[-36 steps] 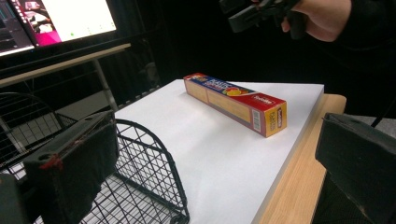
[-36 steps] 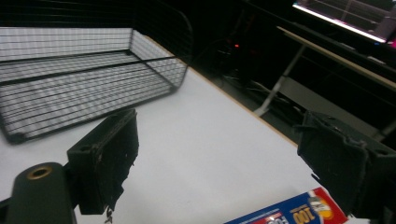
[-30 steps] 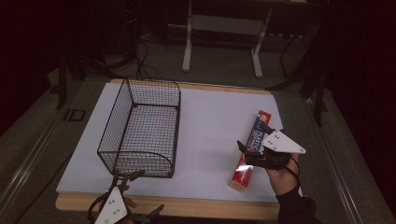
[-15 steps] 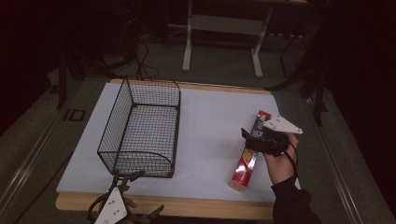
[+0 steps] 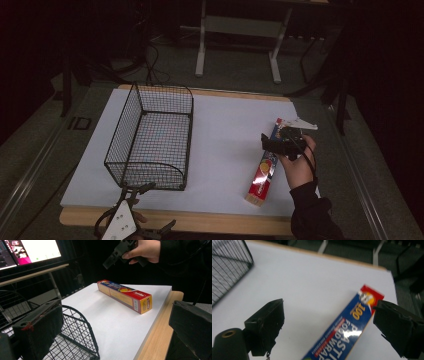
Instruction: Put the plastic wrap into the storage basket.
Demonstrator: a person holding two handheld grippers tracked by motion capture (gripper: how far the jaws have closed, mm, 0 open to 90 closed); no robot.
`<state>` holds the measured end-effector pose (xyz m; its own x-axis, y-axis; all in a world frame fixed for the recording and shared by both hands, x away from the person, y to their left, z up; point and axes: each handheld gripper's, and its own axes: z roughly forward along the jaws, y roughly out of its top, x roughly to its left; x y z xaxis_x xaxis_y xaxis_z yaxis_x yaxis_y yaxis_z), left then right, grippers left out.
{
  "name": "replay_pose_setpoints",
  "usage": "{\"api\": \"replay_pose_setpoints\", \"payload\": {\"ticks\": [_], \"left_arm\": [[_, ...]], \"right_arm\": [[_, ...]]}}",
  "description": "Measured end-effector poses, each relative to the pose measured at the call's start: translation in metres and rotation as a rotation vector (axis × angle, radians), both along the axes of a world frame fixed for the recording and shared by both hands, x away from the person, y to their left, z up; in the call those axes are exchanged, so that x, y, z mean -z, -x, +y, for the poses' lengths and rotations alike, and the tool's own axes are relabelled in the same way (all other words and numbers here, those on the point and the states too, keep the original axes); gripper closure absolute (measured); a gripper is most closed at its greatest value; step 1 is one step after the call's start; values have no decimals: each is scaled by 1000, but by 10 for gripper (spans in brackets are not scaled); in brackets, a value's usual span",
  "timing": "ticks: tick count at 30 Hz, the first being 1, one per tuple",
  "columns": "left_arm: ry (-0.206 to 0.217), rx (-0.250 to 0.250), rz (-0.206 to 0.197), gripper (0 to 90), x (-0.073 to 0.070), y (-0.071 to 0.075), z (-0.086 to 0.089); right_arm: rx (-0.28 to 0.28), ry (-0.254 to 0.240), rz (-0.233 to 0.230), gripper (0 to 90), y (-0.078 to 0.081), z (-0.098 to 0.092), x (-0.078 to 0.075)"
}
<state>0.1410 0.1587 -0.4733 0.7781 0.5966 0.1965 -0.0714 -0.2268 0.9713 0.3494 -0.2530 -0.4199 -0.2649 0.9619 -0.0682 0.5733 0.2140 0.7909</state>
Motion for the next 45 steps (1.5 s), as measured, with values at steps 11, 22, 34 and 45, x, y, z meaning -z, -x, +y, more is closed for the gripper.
{"api": "replay_pose_setpoints", "payload": {"ticks": [11, 22, 34, 45], "left_arm": [[0, -2, 0, 1, 0, 0, 0], [-7, -8, -4, 1, 0, 1, -1], [-8, -6, -13, 1, 0, 2, -1], [-13, -9, -27, 1, -1, 4, -3]], "right_arm": [[144, -49, 167, 135, -25, -12, 18], [301, -83, 288, 135, -48, -13, 44], [385, -155, 369, 133, -53, -9, 75], [423, -151, 471, 231, -51, -4, 95]]}}
